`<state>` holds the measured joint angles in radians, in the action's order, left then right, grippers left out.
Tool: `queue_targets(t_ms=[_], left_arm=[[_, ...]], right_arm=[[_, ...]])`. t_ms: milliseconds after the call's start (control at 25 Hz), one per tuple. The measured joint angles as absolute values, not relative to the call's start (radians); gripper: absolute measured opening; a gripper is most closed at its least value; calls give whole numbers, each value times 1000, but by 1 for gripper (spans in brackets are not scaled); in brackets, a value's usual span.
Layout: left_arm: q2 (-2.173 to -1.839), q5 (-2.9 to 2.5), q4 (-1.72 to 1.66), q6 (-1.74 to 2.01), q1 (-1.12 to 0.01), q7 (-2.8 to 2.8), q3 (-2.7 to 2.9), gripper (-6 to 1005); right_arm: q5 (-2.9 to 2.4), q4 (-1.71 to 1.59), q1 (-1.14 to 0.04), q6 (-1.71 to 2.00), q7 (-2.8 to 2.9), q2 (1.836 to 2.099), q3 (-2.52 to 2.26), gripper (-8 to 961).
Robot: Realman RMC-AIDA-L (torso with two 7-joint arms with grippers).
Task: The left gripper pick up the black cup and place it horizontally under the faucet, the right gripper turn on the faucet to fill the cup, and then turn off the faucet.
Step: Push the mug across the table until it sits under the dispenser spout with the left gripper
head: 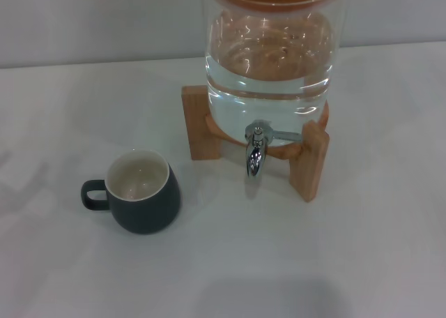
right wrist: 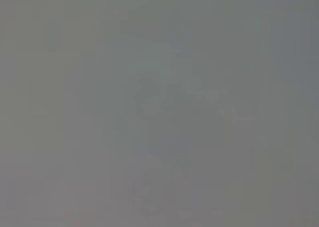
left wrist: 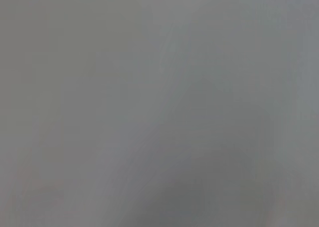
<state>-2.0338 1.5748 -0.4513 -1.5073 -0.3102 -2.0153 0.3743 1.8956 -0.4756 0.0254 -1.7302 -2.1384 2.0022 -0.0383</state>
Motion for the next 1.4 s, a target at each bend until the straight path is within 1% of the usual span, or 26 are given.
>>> queue_targets(t_ms=[160, 240, 320, 440, 680, 920, 1200, 1400], left_arm=[[-2037, 1488, -454, -1545, -311, -2015, 374, 881], [-2064, 1447, -484, -1558, -284, -2014, 374, 879], [-2078, 1436, -503, -1564, -254, -2016, 374, 877], [-2080, 1429, -506, -1589, -214, -2021, 374, 873], [-2081, 1386, -499, -1576, -171, -2050, 374, 866], [-2082, 1358, -430, -1508, -191, -2122, 374, 859], [-2082, 1307, -381, -1430, -247, -2156, 374, 851], [-2083, 1279, -359, -1385, -283, -2170, 375, 846]], right_arm=[[1896, -477, 19, -1712, -2138, 1997, -38, 829], [1896, -479, 13, -1703, -2134, 1991, -38, 829], [1896, -482, 5, -1694, -2131, 1983, -38, 829], [1896, -489, -8, -1671, -2127, 1976, -38, 829], [1889, -521, -32, -1625, -2111, 1975, -45, 829], [1886, -529, -48, -1614, -2109, 1976, -49, 829], [1884, -533, -48, -1618, -2104, 1980, -49, 829], [1884, -562, -42, -1620, -2094, 1994, -45, 829]])
